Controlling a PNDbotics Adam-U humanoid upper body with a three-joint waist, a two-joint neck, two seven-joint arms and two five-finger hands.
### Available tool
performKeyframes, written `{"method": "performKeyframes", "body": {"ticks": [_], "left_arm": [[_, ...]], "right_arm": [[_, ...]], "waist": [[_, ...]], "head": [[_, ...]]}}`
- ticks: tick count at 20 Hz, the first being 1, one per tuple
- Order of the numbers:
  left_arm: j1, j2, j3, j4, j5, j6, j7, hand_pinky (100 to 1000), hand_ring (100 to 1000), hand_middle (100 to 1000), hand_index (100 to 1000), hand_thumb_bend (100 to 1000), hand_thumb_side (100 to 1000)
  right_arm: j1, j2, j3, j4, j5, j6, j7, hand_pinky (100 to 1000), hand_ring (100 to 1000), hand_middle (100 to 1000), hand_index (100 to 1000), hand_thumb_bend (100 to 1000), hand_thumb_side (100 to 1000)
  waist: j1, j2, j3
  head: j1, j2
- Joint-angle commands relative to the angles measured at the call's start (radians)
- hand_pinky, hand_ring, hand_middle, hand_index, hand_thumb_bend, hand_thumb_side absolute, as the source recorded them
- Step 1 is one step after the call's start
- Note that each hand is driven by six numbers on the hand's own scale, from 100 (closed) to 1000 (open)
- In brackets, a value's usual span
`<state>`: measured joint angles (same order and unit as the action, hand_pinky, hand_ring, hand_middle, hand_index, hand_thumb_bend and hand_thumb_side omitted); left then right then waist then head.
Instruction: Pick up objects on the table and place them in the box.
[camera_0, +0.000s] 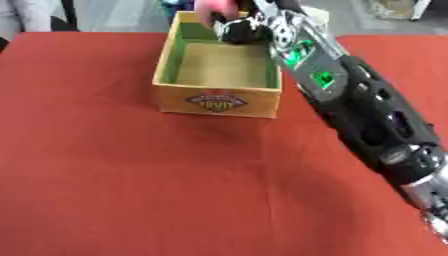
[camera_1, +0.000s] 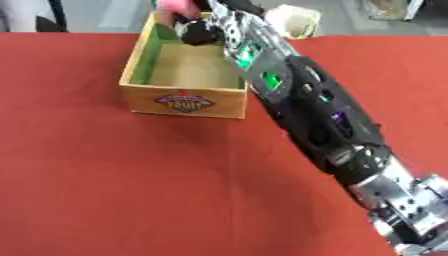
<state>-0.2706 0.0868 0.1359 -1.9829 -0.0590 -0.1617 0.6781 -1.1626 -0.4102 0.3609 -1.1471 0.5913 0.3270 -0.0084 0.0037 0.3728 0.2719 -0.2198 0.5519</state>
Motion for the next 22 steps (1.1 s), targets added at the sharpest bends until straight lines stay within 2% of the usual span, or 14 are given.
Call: {"method": "performKeyframes", "body": {"ticks": [1, 4, 7, 9, 11, 13, 14, 15, 18, 19, 22], "left_arm": [[-0.012, 0.002, -0.005, -0.017, 0.004, -0.002, -0.007, 453, 384, 405, 474, 128, 858], [-0.013, 0.001, -0.004, -0.017, 0.006, -0.003, -0.007, 454, 384, 405, 474, 127, 857], [-0.015, -0.001, -0.005, -0.017, 0.007, -0.003, -0.008, 454, 384, 405, 474, 127, 858], [-0.015, -0.002, -0.006, -0.017, 0.008, -0.004, -0.01, 454, 384, 405, 474, 125, 856], [-0.011, -0.002, -0.005, -0.017, 0.009, -0.002, -0.009, 455, 383, 404, 473, 125, 856], [-0.008, -0.002, -0.003, -0.017, 0.01, -0.001, -0.007, 456, 384, 405, 473, 128, 861], [-0.008, -0.001, -0.003, -0.017, 0.01, -0.001, -0.007, 456, 384, 405, 474, 133, 865], [-0.008, -0.001, -0.002, -0.017, 0.004, -0.002, -0.008, 456, 384, 405, 474, 142, 871], [-0.007, -0.006, -0.004, -0.017, -0.015, -0.004, -0.014, 457, 384, 405, 474, 136, 869], [-0.008, -0.007, -0.004, -0.017, -0.015, -0.004, -0.014, 457, 384, 405, 474, 135, 870], [-0.009, -0.003, -0.004, -0.017, -0.009, -0.006, -0.014, 457, 385, 406, 475, 136, 873]], "right_arm": [[-0.024, 0.008, -0.017, 0.051, 0.057, -0.031, -0.011, 508, 674, 460, 586, 100, 100], [-0.017, 0.016, -0.019, 0.09, 0.107, -0.054, -0.002, 525, 697, 482, 618, 100, 100], [-0.011, 0.023, -0.019, 0.121, 0.162, -0.065, 0.008, 573, 741, 538, 709, 100, 100], [-0.008, 0.03, -0.022, 0.145, 0.194, -0.063, 0.031, 670, 792, 603, 770, 100, 100], [-0.005, 0.033, -0.024, 0.162, 0.222, -0.07, 0.072, 732, 831, 660, 813, 100, 184], [-0.004, 0.031, -0.028, 0.17, 0.259, -0.072, 0.109, 740, 863, 718, 874, 100, 314], [-0.004, 0.03, -0.031, 0.17, 0.277, -0.072, 0.124, 737, 875, 749, 907, 118, 349], [-0.005, 0.027, -0.034, 0.167, 0.292, -0.071, 0.134, 740, 890, 779, 943, 201, 407], [-0.005, 0.02, -0.038, 0.151, 0.32, -0.07, 0.15, 759, 908, 803, 972, 419, 506], [-0.004, 0.017, -0.04, 0.146, 0.323, -0.068, 0.155, 760, 908, 805, 976, 462, 517], [-0.005, 0.006, -0.033, 0.127, 0.323, -0.082, 0.179, 763, 906, 806, 990, 505, 526]], "waist": [[0.004, -0.016, 0.004], [0.004, -0.012, 0.006], [0.003, -0.009, 0.007], [0.003, -0.007, 0.01], [0.003, -0.007, 0.012], [0.003, -0.007, 0.012], [0.002, -0.007, 0.012], [0.002, -0.008, 0.011], [0.0, -0.01, 0.005], [0.0, -0.011, 0.003], [-0.002, -0.016, 0.0]], "head": [[-0.018, -0.025], [-0.04, -0.024], [-0.052, -0.028], [-0.058, -0.031], [-0.059, -0.032], [-0.058, -0.028], [-0.057, -0.024], [-0.056, -0.022], [-0.049, -0.015], [-0.046, -0.012], [-0.039, -0.007]]}}
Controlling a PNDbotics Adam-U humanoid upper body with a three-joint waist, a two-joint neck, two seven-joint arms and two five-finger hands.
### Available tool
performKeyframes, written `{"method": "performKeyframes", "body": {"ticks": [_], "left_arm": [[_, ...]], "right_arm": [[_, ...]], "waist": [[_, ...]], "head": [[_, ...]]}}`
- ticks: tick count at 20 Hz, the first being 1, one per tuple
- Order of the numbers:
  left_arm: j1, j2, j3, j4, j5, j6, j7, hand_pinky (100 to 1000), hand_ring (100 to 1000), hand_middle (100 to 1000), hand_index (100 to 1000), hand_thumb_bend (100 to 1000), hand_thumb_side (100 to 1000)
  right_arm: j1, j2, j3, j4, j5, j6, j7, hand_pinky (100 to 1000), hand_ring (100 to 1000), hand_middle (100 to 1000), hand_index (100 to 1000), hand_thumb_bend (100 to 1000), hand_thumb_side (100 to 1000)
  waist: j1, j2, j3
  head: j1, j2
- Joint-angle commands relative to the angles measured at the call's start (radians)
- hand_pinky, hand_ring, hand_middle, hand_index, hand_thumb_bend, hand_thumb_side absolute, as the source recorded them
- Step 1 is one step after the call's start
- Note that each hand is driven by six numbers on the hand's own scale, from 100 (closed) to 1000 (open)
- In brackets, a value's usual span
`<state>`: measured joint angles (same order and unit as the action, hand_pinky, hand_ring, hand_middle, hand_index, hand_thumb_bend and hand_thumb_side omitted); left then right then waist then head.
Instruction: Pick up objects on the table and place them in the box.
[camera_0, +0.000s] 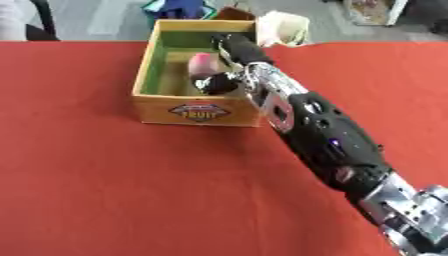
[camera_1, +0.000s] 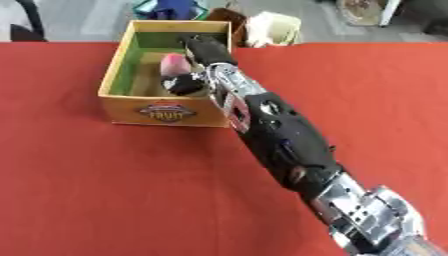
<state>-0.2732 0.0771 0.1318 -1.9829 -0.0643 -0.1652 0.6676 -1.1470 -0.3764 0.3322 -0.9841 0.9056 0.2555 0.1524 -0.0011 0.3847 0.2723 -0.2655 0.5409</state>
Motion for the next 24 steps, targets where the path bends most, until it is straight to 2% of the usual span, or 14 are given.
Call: {"method": "performKeyframes", "body": {"ticks": [1, 4, 7, 9, 10, 11, 13, 16, 18, 19, 21, 24], "left_arm": [[-0.006, 0.008, 0.001, -0.017, -0.002, -0.003, -0.003, 458, 385, 406, 475, 135, 871], [-0.005, 0.009, 0.0, -0.017, 0.0, -0.001, -0.007, 458, 385, 406, 476, 133, 871], [-0.003, 0.012, 0.002, -0.017, -0.002, 0.0, -0.005, 458, 386, 407, 476, 131, 870], [-0.002, 0.013, 0.004, -0.017, -0.003, 0.0, -0.004, 458, 386, 407, 477, 129, 869], [-0.002, 0.013, 0.004, -0.017, -0.004, 0.0, -0.003, 458, 386, 408, 477, 128, 869], [-0.003, 0.015, 0.005, -0.017, -0.005, 0.0, -0.003, 458, 387, 408, 478, 126, 869], [-0.005, 0.018, 0.005, -0.017, -0.007, 0.0, -0.002, 457, 387, 408, 478, 125, 868], [-0.006, 0.02, 0.007, -0.017, -0.009, 0.0, 0.001, 457, 388, 409, 480, 121, 866], [-0.009, 0.019, 0.009, -0.017, -0.011, -0.001, 0.003, 457, 388, 410, 480, 123, 867], [-0.009, 0.018, 0.009, -0.017, -0.012, -0.001, 0.002, 456, 388, 410, 480, 124, 868], [-0.01, 0.017, 0.009, -0.017, -0.013, -0.001, 0.001, 456, 388, 410, 481, 123, 869], [-0.011, 0.016, 0.012, -0.017, -0.016, -0.002, 0.003, 456, 389, 411, 481, 121, 866]], "right_arm": [[-0.022, -0.032, -0.001, -0.045, 0.009, -0.019, 0.029, 762, 904, 805, 990, 507, 528], [-0.029, -0.041, -0.005, -0.08, -0.006, -0.019, 0.041, 740, 892, 781, 973, 469, 531], [-0.035, -0.059, -0.01, -0.156, -0.068, 0.007, 0.035, 717, 880, 764, 961, 437, 553], [-0.035, -0.09, -0.007, -0.249, -0.145, 0.031, 0.03, 686, 862, 747, 942, 345, 574], [-0.032, -0.108, -0.008, -0.306, -0.193, 0.049, 0.024, 658, 839, 736, 931, 292, 561], [-0.024, -0.132, -0.007, -0.374, -0.247, 0.07, 0.016, 628, 816, 728, 919, 203, 535], [0.004, -0.192, -0.002, -0.519, -0.345, 0.115, -0.003, 610, 802, 721, 899, 100, 515], [0.069, -0.287, -0.011, -0.753, -0.473, 0.18, -0.043, 550, 751, 673, 851, 100, 487], [0.134, -0.332, -0.039, -0.916, -0.563, 0.226, -0.087, 510, 714, 636, 818, 100, 475], [0.163, -0.344, -0.056, -0.967, -0.609, 0.234, -0.116, 503, 707, 629, 807, 100, 475], [0.209, -0.356, -0.084, -1.004, -0.694, 0.202, -0.185, 503, 708, 629, 799, 100, 482], [0.273, -0.361, -0.114, -1.015, -0.8, 0.105, -0.279, 477, 698, 627, 781, 100, 489]], "waist": [[0.002, -0.03, -0.002], [0.001, -0.035, -0.005], [0.001, -0.043, -0.01], [-0.001, -0.049, -0.018], [-0.002, -0.052, -0.022], [-0.003, -0.055, -0.026], [-0.004, -0.059, -0.034], [-0.006, -0.066, -0.048], [-0.004, -0.069, -0.058], [-0.001, -0.07, -0.063], [0.003, -0.073, -0.071], [0.007, -0.078, -0.081]], "head": [[0.008, 0.005], [0.012, 0.009], [0.023, 0.013], [0.032, 0.018], [0.038, 0.02], [0.046, 0.023], [0.06, 0.028], [0.075, 0.035], [0.08, 0.034], [0.084, 0.034], [0.09, 0.038], [0.098, 0.037]]}}
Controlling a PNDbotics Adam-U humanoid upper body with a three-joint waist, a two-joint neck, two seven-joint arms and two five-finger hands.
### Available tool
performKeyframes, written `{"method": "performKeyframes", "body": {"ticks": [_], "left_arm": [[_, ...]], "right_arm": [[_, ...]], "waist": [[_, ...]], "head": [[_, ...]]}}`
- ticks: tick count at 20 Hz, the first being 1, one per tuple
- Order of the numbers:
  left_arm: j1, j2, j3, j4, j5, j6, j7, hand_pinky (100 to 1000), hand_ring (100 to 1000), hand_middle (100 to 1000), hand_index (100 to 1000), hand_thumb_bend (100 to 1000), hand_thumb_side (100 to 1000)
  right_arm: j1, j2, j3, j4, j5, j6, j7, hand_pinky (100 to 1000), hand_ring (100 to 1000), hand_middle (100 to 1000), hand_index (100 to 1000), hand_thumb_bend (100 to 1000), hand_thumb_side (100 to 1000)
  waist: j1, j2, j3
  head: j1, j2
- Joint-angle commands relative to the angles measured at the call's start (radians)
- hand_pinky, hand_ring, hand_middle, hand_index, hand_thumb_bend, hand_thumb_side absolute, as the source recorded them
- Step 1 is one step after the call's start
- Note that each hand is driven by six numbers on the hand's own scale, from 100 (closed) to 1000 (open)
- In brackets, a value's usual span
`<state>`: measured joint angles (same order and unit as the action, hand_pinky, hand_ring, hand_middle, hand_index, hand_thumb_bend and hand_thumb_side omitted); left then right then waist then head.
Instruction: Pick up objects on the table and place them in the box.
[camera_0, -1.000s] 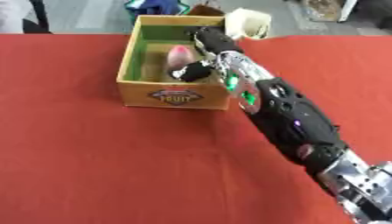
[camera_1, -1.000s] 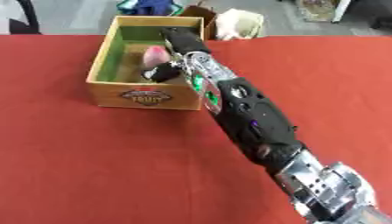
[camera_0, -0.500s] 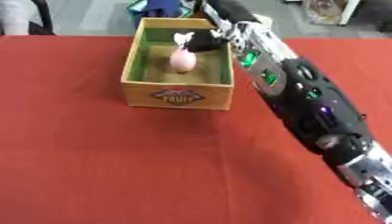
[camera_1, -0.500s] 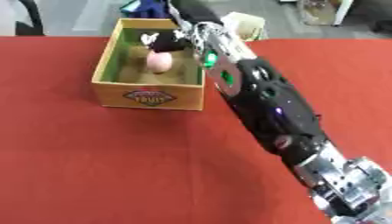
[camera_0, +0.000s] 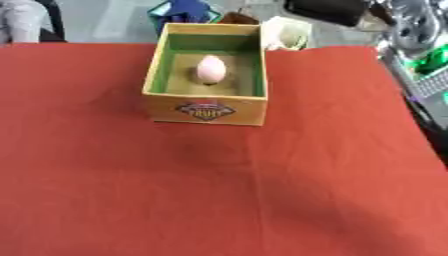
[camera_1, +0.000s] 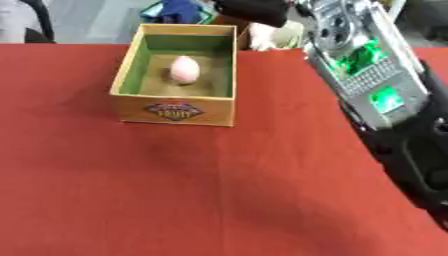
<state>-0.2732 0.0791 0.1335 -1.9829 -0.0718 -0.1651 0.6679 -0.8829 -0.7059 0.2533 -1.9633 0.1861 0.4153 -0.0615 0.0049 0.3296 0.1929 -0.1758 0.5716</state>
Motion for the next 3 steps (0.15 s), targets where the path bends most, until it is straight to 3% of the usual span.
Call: {"method": "performKeyframes", "body": {"ticks": [1, 3], "left_arm": [[-0.012, 0.013, 0.011, -0.017, -0.009, -0.003, 0.003, 456, 389, 411, 480, 120, 865], [-0.014, 0.013, 0.013, -0.017, -0.01, -0.005, 0.006, 456, 389, 411, 481, 119, 867]], "right_arm": [[0.03, -0.031, -0.044, -0.036, -0.11, -0.091, -0.089, 471, 694, 629, 778, 100, 491], [0.074, -0.029, -0.061, -0.037, -0.158, -0.159, -0.128, 473, 694, 633, 777, 100, 500]], "waist": [[0.002, -0.024, -0.005], [0.003, -0.025, -0.01]], "head": [[0.012, 0.007], [0.017, 0.01]]}}
